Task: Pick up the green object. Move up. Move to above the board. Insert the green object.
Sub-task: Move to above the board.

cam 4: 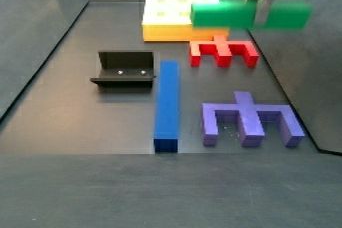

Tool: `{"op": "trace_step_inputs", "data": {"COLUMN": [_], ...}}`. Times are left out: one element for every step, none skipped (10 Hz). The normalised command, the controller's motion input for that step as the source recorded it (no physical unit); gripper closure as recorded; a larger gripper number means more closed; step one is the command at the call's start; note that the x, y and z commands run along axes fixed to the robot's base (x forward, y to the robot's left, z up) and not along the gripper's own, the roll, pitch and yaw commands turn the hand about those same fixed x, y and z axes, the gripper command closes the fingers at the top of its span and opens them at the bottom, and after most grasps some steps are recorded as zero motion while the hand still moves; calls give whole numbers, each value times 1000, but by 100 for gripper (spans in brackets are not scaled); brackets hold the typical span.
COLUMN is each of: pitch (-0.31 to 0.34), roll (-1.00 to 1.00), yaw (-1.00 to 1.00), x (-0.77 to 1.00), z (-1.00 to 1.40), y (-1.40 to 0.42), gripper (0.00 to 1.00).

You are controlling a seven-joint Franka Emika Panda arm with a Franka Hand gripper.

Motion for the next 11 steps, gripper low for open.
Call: {"op": "trace_step_inputs", "data": {"pitch": [34, 77, 65, 63, 69, 16, 23, 32, 40, 43, 52], "roll": [11, 3, 9, 6, 3, 16, 23, 26, 12, 16, 28], "yaw": [1, 0, -1, 0, 1, 1000, 1000, 1000, 1000, 1000, 1000], "x": [10, -3, -10, 17, 32, 626, 619, 647, 681, 675, 672], "z": [1400, 1400, 1400, 632, 384, 225, 208, 200, 206, 209, 213], "y": [2, -1, -3, -2, 3, -1400, -1400, -1400, -1400, -1400, -1400], "gripper": [100, 100, 100, 100, 100, 100, 100, 100, 100, 100, 100]}}
